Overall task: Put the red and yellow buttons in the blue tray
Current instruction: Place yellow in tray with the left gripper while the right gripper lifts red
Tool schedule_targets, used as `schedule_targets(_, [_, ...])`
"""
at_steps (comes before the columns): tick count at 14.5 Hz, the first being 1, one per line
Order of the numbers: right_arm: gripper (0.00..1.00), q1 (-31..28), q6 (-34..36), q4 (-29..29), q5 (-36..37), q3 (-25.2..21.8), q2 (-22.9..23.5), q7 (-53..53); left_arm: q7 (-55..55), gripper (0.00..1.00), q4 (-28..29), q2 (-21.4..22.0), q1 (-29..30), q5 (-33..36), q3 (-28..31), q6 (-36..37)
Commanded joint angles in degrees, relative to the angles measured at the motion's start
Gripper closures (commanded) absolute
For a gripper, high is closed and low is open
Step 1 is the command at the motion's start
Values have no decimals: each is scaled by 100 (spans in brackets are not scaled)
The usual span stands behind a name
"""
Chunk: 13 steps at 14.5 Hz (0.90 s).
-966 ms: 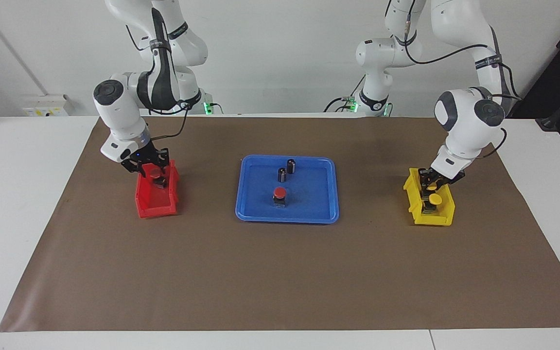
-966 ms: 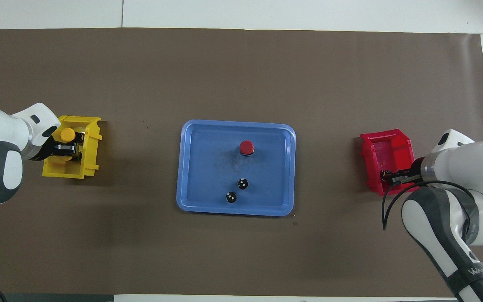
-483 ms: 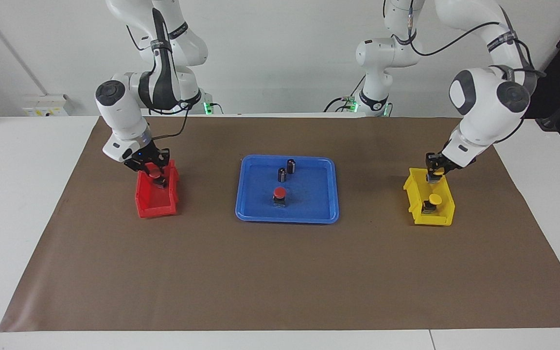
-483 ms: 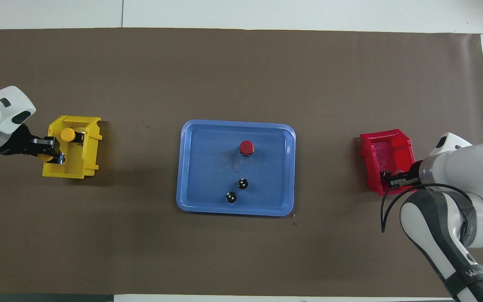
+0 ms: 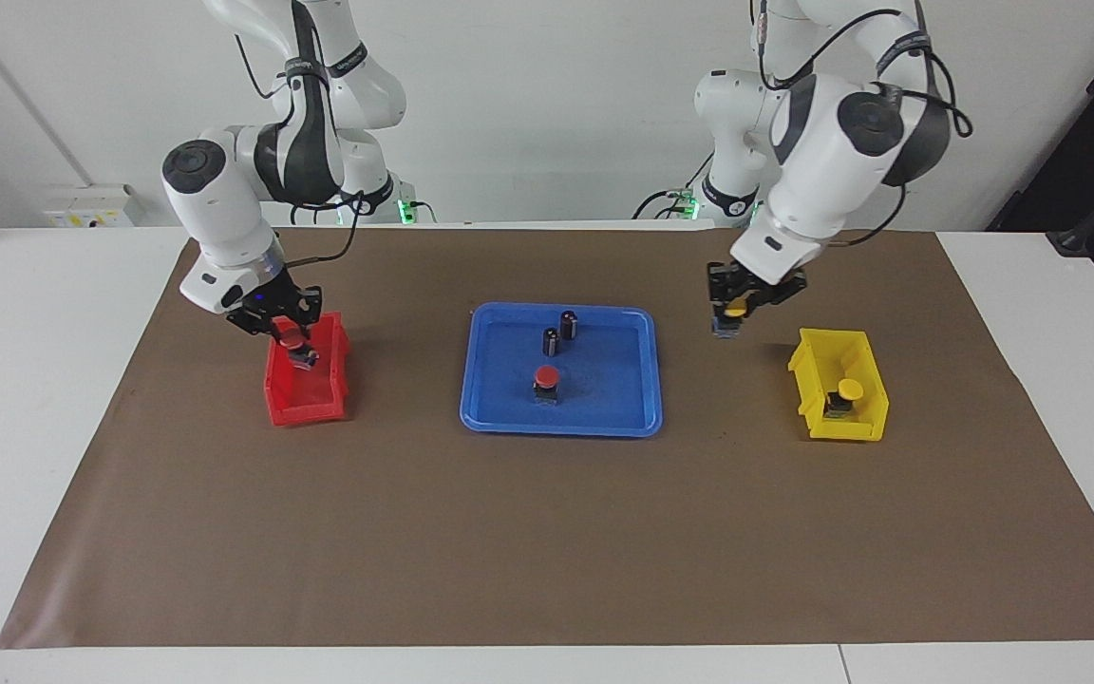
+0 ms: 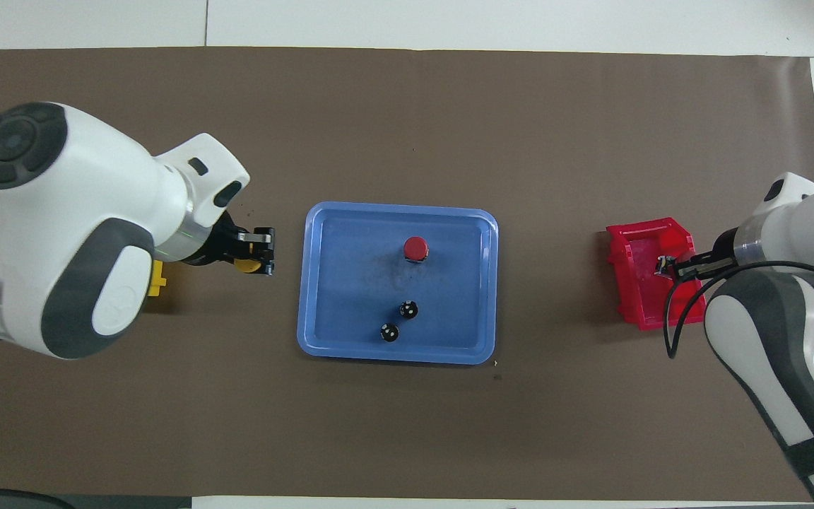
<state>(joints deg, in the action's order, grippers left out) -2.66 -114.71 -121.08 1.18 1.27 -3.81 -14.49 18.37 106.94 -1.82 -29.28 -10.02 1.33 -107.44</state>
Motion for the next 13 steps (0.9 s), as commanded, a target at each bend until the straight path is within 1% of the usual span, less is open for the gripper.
schedule_targets(1, [85, 317, 606, 1136, -74, 22, 626, 181, 778, 99, 37, -413, -821, -132, 122, -800])
schedule_targets(2, [85, 493, 712, 1365, -66, 22, 723, 540, 1060, 99, 29, -615, -1042, -132, 131, -1144])
schedule_targets(4, [85, 696, 722, 1507, -170, 22, 794, 1025, 1134, 99, -15, -941, -1106, -132, 131, -1453])
schedule_targets(5, [85, 792, 696, 1517, -415, 22, 812, 1349, 1134, 99, -15, -1030, -1106, -124, 122, -1568])
schedule_targets(7, [85, 915, 608, 1499, -532, 22, 812, 1773, 1142, 99, -111, -1293, -1123, -115, 131, -1700])
schedule_targets(9, [86, 995, 459, 1525, -558, 22, 847, 1835, 1134, 99, -401, -1644, -1080, -115, 148, -1710])
schedule_targets(12, [86, 1136, 239, 1526, -584, 22, 891, 2265, 1125, 99, -429, -1716, -1035, -88, 148, -1710])
schedule_targets(13, [86, 1136, 221, 1534, -724, 22, 891, 2301, 1125, 99, -437, -1716, -1035, -97, 148, -1718])
